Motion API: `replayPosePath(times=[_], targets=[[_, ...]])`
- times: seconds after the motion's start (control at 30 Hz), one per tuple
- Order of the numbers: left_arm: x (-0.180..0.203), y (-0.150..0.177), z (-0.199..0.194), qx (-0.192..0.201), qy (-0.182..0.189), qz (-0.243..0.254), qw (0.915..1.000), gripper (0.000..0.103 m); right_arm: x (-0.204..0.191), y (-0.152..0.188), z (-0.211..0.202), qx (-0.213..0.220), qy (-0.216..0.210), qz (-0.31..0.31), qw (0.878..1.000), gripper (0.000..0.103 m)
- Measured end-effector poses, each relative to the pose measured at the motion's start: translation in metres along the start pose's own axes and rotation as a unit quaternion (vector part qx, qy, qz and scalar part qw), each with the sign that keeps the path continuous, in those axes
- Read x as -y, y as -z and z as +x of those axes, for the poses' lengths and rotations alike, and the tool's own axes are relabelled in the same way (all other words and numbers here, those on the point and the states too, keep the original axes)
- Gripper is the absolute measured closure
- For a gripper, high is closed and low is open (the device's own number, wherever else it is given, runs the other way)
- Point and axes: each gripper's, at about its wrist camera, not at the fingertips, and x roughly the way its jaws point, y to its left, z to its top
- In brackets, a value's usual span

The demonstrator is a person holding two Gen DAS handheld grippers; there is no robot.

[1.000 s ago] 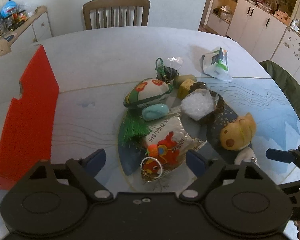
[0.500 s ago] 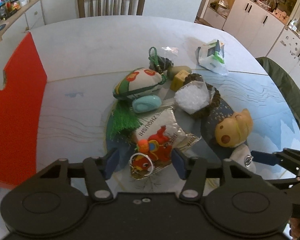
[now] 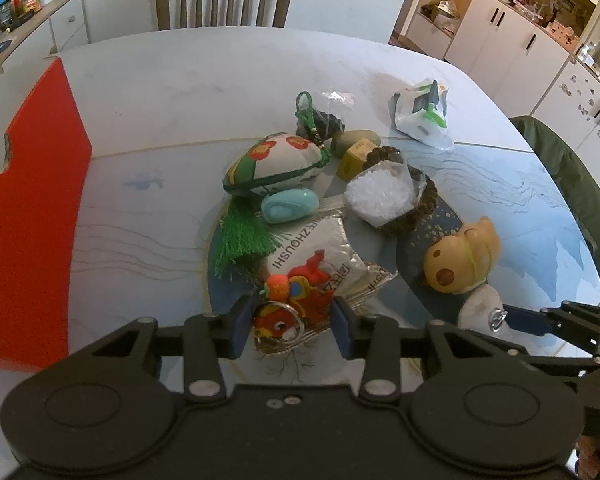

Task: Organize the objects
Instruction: 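Carry the tooth plush with the right gripper while the left gripper carries the orange toy into the box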

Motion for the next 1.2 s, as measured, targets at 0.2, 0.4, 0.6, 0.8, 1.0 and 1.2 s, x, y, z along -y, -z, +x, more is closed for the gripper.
replayPosePath(times=[0.2,0.4,0.6,0.8,1.0,1.2], targets=[[-0.002,0.004,-0.016,0.009,-0.001,-0.013,0.9999,0.063,-0.004,0.000,-0.019,0.014,-0.009,-0.002,1.000,0.057],[-0.012,0.011,-0.036,0.017,0.008,-0.036,0.9992,0.063,-0.012,-0.003,-0.041,0.030,-0.022,-0.005,0.999,0.057],[-0.021,0.018,-0.059,0.028,0.017,-0.045,0.9984,0.063,-0.027,-0.009,-0.060,0.041,-0.037,-0.006,0.998,0.057],[-0.035,0.021,-0.090,0.044,0.027,-0.045,0.9976,0.063,-0.058,-0.020,-0.076,0.050,-0.046,-0.028,0.997,0.057],[-0.061,0.017,-0.121,0.059,0.026,-0.058,0.9962,0.063,-0.097,-0.034,-0.085,0.057,-0.050,-0.049,0.996,0.057],[-0.096,0.015,-0.149,0.075,0.023,-0.066,0.9947,0.063,-0.143,-0.053,-0.088,0.066,-0.059,-0.071,0.994,0.057]])
